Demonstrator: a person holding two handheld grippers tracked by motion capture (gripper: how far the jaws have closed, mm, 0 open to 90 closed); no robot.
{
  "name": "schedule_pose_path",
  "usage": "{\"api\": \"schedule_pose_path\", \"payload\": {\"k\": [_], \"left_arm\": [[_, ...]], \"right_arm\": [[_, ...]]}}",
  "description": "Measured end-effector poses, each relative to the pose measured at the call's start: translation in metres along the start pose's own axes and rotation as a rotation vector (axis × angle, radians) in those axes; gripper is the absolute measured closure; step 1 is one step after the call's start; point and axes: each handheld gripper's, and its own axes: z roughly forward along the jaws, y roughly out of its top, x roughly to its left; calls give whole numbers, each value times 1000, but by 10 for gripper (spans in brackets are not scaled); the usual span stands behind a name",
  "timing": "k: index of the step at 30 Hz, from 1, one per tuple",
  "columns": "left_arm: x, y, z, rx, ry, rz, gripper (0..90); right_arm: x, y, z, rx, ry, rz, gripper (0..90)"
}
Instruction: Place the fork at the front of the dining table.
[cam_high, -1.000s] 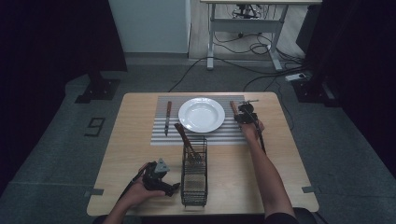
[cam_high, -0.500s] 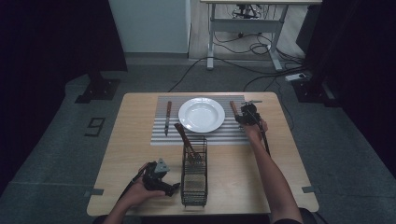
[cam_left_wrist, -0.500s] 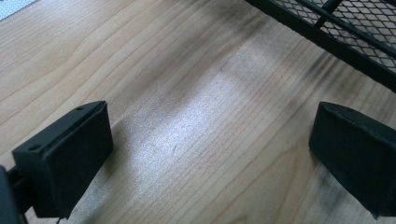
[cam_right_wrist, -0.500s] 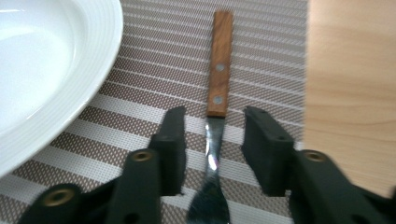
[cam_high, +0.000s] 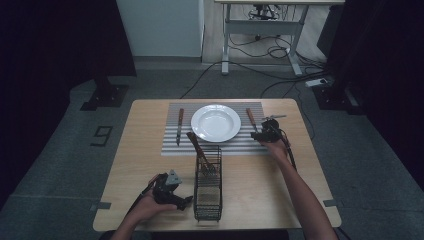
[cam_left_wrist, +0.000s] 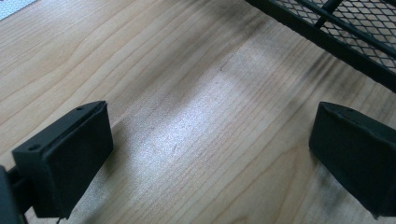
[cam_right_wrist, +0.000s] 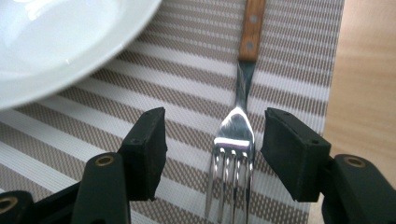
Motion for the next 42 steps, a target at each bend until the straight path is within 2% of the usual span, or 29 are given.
{"api": "schedule_pose_path", "payload": {"k": [5, 9, 12, 16, 28, 37, 42], "left_arm": [[0, 0, 0, 0, 1, -1, 0], [0, 0, 0, 0, 1, -1, 0], [0, 0, 0, 0, 2, -2, 0], [0, 0, 0, 0, 2, -2, 0], [-1, 0, 0, 0, 2, -3, 0], [-1, 0, 0, 0, 2, -2, 0], [-1, -1, -1, 1, 1, -2, 0]], "right_arm": [[-1, -5, 4, 17, 6, -2, 395], [2, -7, 5, 16, -14, -17, 390], [0, -8, 4, 4, 9, 5, 400], [1, -9, 3, 9, 31, 11, 400], [7, -9, 3, 17, 46, -4, 409], [5, -10, 2, 12, 55, 19, 397], [3, -10, 0, -8, 56, 34, 397]]}}
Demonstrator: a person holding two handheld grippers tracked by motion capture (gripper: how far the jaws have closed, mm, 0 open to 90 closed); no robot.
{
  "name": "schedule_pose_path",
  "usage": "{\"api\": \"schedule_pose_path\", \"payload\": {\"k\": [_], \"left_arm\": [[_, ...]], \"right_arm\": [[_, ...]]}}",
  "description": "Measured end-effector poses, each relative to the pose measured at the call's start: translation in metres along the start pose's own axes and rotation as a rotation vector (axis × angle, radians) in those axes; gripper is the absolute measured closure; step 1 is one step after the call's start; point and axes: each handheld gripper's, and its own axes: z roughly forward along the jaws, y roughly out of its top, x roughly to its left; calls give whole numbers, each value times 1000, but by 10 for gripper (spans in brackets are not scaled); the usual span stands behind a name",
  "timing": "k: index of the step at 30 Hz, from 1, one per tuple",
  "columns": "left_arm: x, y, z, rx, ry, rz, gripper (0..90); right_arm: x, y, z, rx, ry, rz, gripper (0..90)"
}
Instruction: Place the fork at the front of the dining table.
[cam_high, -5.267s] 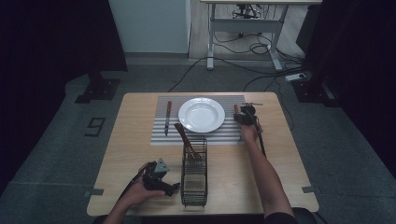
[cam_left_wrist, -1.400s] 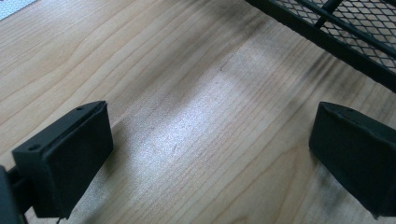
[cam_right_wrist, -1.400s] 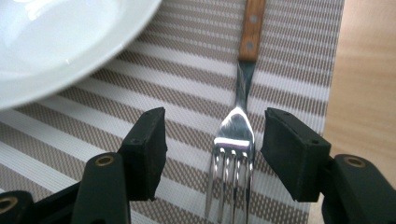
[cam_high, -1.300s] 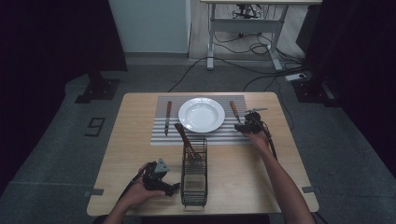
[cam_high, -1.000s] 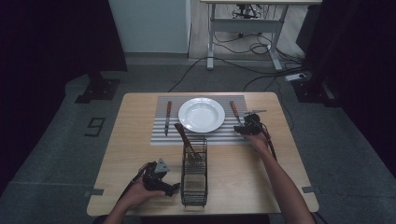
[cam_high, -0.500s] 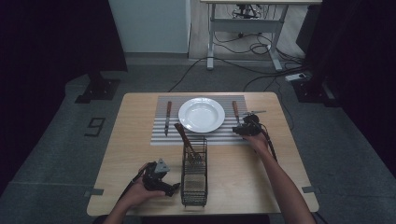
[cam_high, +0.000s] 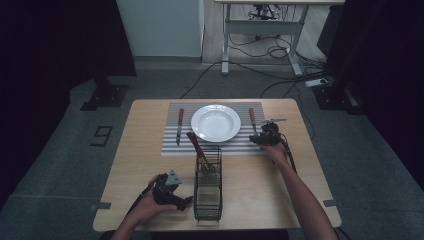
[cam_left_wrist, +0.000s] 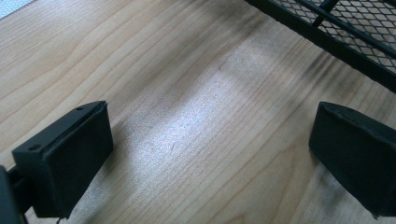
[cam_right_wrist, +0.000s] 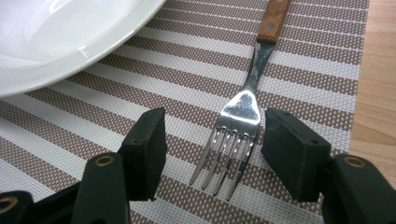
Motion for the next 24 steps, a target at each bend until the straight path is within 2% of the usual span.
{"api": "schedule_pose_path", "payload": {"k": [8, 14, 17, 18, 19, 22, 23, 24], "left_arm": [[0, 0, 0, 0, -1, 1, 0], [0, 0, 0, 1, -2, 2, 0], [0, 0, 0, 1, -2, 2, 0], [0, 0, 0, 1, -2, 2, 0], [0, 0, 0, 1, -2, 2, 0], [0, 0, 0, 0, -1, 2, 0], [0, 0, 0, 0, -1, 2, 0], [0, 0, 0, 1, -2, 2, 0]], "right_arm": [[3, 5, -14, -47, 25, 12, 382], [13, 7, -40, -104, 53, -12, 372], [16, 6, -49, -113, 64, -17, 365], [20, 3, -59, -132, 77, -26, 369], [20, 3, -59, -132, 77, -26, 369], [29, -6, -77, -148, 109, -52, 364], [29, -6, -77, -148, 109, -52, 364], [35, -12, -86, -162, 122, -68, 364]]}}
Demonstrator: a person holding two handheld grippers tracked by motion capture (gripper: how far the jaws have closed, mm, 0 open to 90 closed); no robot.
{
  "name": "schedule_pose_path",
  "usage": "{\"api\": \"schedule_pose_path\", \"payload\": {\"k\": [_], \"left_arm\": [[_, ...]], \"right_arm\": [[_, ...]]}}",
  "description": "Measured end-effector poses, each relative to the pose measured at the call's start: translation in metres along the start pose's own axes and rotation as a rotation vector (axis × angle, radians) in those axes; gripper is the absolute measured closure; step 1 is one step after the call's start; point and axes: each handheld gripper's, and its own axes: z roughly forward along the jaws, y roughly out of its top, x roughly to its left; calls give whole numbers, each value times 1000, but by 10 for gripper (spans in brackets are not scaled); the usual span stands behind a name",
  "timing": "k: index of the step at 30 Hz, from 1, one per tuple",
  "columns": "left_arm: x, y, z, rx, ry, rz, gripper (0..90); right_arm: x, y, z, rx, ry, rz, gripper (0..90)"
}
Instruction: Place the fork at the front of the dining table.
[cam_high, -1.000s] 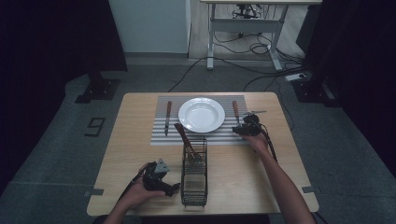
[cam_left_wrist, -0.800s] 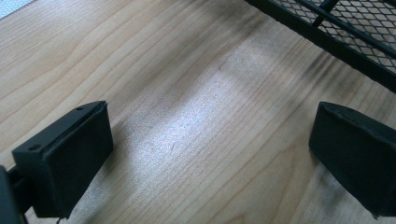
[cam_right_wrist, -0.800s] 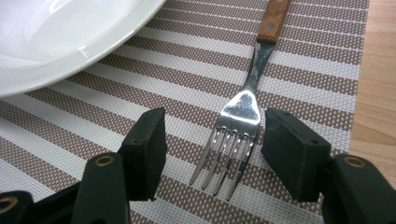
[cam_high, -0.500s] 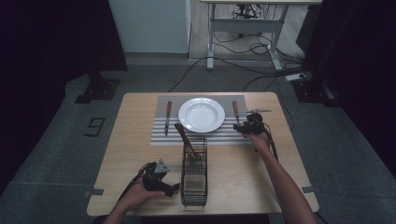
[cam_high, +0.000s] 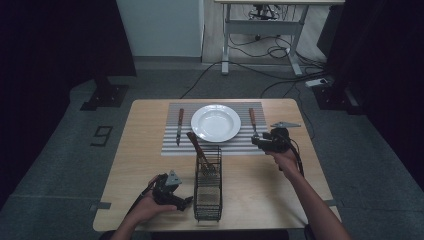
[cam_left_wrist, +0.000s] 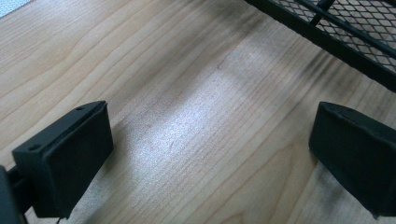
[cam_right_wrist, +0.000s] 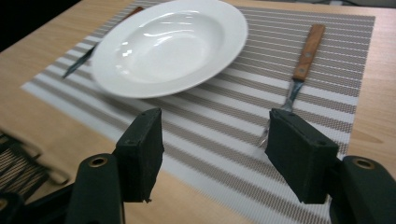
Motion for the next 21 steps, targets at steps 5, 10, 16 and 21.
{"api": "schedule_pose_path", "payload": {"k": [5, 10, 16, 21], "left_arm": [[0, 0, 0, 0, 0, 0, 0], [0, 0, 0, -1, 0, 0, 0], [0, 0, 0, 1, 0, 1, 0], [0, 0, 0, 1, 0, 2, 0]], "right_arm": [[20, -11, -21, -24, 37, -51, 364], [39, -21, -42, -56, 67, -81, 365], [55, -37, -58, -54, 128, -111, 364], [62, -52, -59, -14, 158, -129, 364]]}}
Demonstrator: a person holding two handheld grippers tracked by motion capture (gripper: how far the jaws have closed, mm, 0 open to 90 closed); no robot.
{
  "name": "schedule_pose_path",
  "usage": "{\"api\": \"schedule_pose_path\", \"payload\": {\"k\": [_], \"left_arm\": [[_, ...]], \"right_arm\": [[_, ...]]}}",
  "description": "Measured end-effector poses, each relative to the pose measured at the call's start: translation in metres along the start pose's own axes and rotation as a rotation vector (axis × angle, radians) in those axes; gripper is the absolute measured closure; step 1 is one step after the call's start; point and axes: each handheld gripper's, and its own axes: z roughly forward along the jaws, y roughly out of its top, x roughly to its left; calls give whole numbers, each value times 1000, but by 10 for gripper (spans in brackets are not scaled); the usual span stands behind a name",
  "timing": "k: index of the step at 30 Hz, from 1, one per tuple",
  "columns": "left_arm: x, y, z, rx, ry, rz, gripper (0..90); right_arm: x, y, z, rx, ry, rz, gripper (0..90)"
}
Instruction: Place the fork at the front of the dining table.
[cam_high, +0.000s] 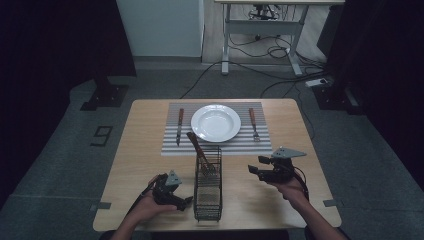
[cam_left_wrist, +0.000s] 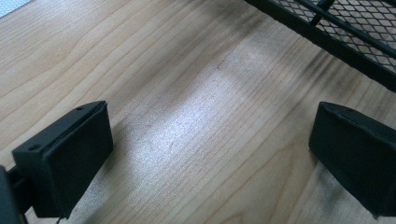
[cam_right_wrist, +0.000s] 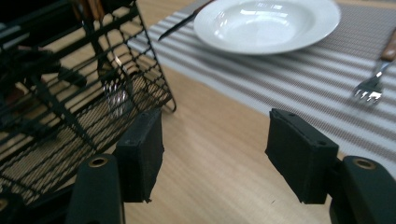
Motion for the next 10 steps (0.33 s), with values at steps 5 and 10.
{"api": "schedule_pose_path", "payload": {"k": [5, 10], "left_arm": [[0, 0, 0, -1, 0, 0, 0], [0, 0, 0, -1, 0, 0, 0]], "right_arm": [[5, 0, 7, 12, 24, -2, 363], [3, 0, 9, 17, 18, 9, 362]]}}
